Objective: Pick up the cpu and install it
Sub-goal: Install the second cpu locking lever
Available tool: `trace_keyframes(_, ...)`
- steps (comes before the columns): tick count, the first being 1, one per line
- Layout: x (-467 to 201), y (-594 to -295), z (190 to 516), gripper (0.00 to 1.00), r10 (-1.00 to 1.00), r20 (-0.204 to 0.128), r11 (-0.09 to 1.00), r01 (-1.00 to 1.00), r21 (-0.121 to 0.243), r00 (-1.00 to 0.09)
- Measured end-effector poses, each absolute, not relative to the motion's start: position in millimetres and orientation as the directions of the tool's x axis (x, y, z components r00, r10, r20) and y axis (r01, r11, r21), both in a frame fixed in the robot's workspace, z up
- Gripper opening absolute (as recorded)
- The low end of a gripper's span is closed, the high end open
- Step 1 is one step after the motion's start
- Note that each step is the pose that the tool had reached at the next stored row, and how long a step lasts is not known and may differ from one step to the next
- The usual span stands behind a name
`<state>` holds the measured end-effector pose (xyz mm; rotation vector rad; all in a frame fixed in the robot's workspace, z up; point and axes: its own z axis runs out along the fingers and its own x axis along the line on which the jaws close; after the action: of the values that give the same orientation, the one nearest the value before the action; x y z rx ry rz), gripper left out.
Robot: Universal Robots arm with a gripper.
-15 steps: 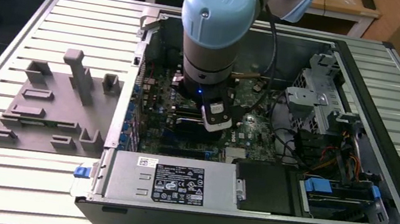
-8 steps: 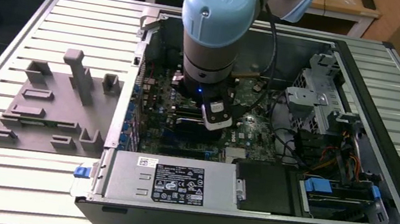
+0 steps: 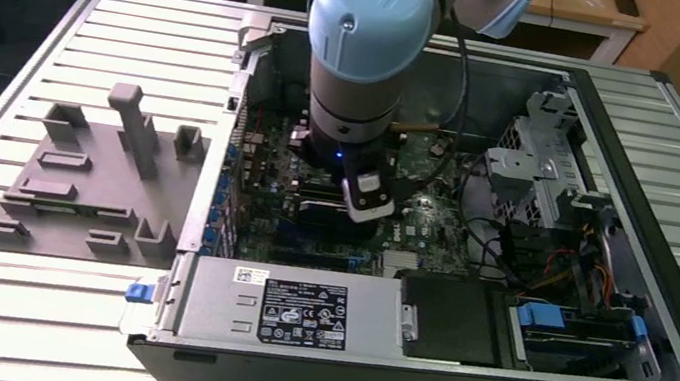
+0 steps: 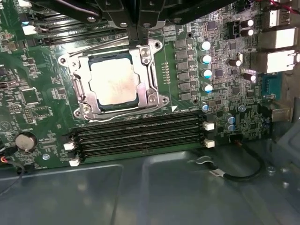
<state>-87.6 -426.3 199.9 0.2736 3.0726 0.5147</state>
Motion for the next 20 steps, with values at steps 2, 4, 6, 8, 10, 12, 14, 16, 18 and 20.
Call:
trace_keyframes(2,-88.3,-426.0,198.8,0.11,0.168,0.015,0.932,0.164,0.325,-0.986)
trace_keyframes(4,-89.3,-425.9,197.9,0.11,0.165,0.015,0.932,0.161,0.324,-0.986)
trace_keyframes(6,-90.3,-425.8,196.9,0.11,0.163,0.015,0.932,0.159,0.325,-0.987)
trace_keyframes(8,-91.0,-425.8,195.5,0.11,0.160,0.015,0.933,0.156,0.325,-0.987)
trace_keyframes(10,-91.8,-425.8,194.2,0.11,0.157,0.015,0.933,0.153,0.325,-0.987)
trace_keyframes(12,-92.6,-425.8,193.5,0.11,0.155,0.015,0.933,0.151,0.327,-0.988)
trace_keyframes(14,-93.4,-425.8,193.0,0.11,0.154,0.016,0.932,0.150,0.329,-0.988)
trace_keyframes(16,-93.8,-425.8,192.6,0.11,0.152,0.017,0.929,0.149,0.338,-0.988)
trace_keyframes(18,-94.3,-425.8,192.2,0.11,0.150,0.018,0.927,0.147,0.344,-0.988)
trace_keyframes(20,-95.0,-425.6,191.9,0.11,0.150,0.018,0.927,0.147,0.345,-0.989)
